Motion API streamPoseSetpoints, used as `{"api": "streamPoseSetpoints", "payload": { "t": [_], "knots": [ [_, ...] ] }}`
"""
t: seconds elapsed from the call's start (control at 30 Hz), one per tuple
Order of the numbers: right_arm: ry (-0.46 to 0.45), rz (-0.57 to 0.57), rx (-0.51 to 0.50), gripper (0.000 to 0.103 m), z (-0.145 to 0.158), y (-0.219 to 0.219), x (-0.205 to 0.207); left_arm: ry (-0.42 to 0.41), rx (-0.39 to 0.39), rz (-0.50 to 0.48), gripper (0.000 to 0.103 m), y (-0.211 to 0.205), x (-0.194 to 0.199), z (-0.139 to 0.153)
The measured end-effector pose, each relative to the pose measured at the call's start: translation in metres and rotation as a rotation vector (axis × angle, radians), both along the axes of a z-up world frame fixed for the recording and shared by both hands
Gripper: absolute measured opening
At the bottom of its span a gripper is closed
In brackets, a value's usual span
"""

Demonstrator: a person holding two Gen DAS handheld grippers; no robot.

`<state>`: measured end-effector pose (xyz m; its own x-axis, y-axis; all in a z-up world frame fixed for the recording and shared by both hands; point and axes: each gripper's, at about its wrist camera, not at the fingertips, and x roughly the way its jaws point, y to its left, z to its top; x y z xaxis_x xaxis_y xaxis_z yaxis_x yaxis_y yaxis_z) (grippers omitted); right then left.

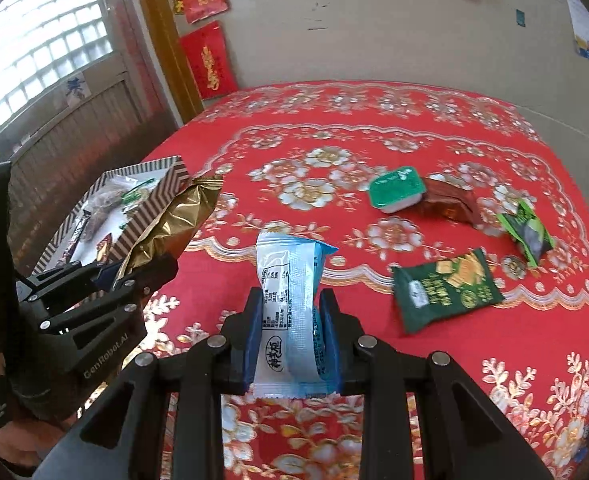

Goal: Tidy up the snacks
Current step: 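Carry the gold foil bar with the left tool while the right tool carries the white-blue candy to the box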

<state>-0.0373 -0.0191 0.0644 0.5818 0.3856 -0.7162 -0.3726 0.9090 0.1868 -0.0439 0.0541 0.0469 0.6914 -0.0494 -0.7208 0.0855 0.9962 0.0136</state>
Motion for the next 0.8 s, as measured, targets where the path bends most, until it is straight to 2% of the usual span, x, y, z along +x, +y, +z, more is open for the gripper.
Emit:
{"api": "streamPoseSetpoints", "payload": {
  "t": [0.8],
  "knots": [
    [-0.044,0.190,-0.010,0.028,0.026,0.108,-0.010,-0.055,-0.018,0.147,0.021,0.091,-0.027,0.027]
  ]
}}
